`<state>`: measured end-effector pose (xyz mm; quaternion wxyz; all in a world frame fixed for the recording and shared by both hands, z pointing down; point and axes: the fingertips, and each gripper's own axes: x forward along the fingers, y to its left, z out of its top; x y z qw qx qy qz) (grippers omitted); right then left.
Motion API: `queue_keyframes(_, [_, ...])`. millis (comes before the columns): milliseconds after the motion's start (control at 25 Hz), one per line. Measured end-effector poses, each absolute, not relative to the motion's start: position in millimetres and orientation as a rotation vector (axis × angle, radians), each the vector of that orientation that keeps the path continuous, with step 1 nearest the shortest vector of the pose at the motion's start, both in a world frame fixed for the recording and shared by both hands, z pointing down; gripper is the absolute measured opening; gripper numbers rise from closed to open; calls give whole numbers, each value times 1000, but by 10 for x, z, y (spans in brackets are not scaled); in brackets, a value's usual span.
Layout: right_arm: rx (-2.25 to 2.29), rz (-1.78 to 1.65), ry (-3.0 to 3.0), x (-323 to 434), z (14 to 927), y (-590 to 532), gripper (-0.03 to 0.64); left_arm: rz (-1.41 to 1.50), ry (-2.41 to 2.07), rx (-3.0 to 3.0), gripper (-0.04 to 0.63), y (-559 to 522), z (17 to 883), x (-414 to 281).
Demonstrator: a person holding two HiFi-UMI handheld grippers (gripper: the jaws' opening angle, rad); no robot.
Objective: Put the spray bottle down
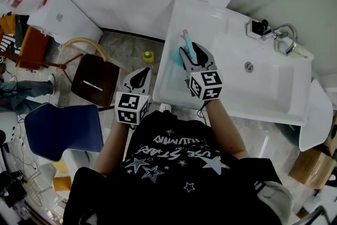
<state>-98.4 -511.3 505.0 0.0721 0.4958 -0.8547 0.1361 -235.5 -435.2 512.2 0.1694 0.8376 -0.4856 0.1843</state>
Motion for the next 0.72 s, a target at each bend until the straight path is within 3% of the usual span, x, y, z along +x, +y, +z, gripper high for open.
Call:
queue_keyframes(240, [1452,382,-2600,-905,4957,-4943,264,510,-1434,2387,15,-4246,4979,-2277])
queue_keyframes(560, [1444,354,-2613,-360,4711,-4456,264,447,-1559,2379,15,-3946,4632,-1979])
queue_keyframes(720, [1448,385,-2585,65,4680,-4089,186,438,-1593,2381,15,-3618,4562,-1700])
